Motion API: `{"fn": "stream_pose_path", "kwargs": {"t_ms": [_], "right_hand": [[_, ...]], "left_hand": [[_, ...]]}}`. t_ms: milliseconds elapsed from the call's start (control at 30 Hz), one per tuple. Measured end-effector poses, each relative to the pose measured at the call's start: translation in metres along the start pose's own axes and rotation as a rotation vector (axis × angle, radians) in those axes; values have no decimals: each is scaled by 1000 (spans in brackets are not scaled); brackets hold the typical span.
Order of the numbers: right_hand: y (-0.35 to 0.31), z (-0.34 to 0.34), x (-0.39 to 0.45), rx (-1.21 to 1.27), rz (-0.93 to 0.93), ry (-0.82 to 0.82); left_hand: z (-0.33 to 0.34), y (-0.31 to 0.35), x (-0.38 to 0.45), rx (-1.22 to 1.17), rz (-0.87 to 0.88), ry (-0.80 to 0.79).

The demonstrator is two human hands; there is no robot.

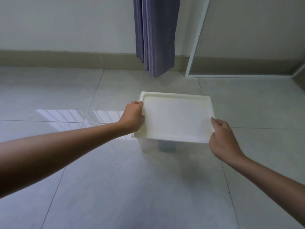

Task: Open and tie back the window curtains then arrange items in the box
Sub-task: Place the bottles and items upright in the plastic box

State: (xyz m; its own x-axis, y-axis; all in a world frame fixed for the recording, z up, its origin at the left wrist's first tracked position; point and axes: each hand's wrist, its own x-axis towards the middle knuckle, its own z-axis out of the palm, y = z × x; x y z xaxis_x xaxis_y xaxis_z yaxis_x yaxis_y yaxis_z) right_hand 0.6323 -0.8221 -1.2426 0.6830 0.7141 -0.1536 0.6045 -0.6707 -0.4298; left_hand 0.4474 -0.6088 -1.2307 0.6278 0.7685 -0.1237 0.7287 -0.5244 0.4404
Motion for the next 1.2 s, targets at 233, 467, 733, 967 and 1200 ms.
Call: {"fn": "stream_pose_path", "kwargs": {"t_ms": [233, 467, 733, 967, 1200], "right_hand": [[5, 3, 2, -86, -68, 32], [13, 9, -2, -158, -212, 24], [35, 13, 2, -497, -549, -7], [36, 12, 38, -511, -545, 40], [20, 8, 125, -436, -486, 117]], "left_hand": [[5, -5, 1, 60, 78, -9], [4, -10, -10, 99, 100, -48], [12, -42, -42, 618, 812, -58], [12, -44, -2, 651, 933, 60], [10, -22, 78, 638, 821, 147]]}}
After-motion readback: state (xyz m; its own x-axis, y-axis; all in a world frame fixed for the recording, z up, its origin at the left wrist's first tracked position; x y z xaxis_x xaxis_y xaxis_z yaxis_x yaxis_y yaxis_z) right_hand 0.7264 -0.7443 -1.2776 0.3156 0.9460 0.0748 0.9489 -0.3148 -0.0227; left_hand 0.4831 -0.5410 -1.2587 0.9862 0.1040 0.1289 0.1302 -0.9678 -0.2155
